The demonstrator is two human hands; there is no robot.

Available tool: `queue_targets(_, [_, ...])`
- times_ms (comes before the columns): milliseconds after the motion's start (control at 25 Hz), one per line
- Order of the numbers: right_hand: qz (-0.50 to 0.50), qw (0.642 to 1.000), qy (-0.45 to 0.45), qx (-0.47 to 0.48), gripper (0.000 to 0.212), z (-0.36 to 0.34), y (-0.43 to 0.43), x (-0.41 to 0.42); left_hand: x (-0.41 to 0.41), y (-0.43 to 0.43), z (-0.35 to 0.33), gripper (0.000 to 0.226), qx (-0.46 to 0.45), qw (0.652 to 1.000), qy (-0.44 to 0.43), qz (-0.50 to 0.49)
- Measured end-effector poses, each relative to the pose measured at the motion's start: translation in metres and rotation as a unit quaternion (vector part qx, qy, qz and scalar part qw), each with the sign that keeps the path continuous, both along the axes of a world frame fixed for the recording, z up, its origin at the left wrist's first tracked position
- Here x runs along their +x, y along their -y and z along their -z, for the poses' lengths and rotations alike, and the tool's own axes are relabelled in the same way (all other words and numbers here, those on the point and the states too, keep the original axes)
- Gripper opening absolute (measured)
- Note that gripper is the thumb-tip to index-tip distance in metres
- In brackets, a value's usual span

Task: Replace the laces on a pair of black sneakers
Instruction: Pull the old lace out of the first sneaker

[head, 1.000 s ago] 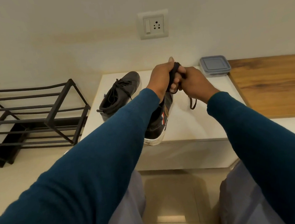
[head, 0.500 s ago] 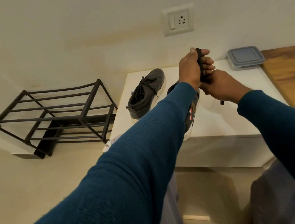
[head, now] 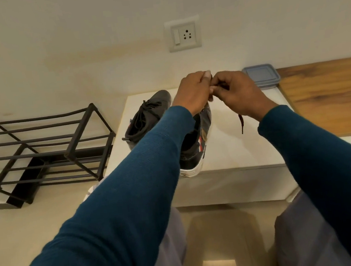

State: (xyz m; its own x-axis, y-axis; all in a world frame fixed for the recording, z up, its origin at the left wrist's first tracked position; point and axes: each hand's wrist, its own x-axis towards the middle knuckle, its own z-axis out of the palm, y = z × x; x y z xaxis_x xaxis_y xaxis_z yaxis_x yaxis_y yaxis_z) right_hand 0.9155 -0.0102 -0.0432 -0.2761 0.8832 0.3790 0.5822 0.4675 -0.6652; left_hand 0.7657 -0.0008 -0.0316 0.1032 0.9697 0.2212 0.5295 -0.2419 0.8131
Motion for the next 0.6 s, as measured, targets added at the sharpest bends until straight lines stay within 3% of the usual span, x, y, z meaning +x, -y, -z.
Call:
queue_targets(320, [0.024,0.990,0.068,0.117,0.013,0.005,-0.010,0.014,-0.008,0.010,-0.005,0.059,-0.247,0.954,0.137,0.098])
queue_targets(480, [0.041,0.999,0.024,0.004,0.015,0.008,-0.015,0.018,-0.009,0.015,-0.002,0.050,-0.302,0.860,0.371,0.179])
queue_targets(600, [0.006,0.997,0.042,-0.059,0.027,0.016,-0.006,0.000,-0.003,0.011,-0.004,0.046,-0.232,0.817,0.515,0.113])
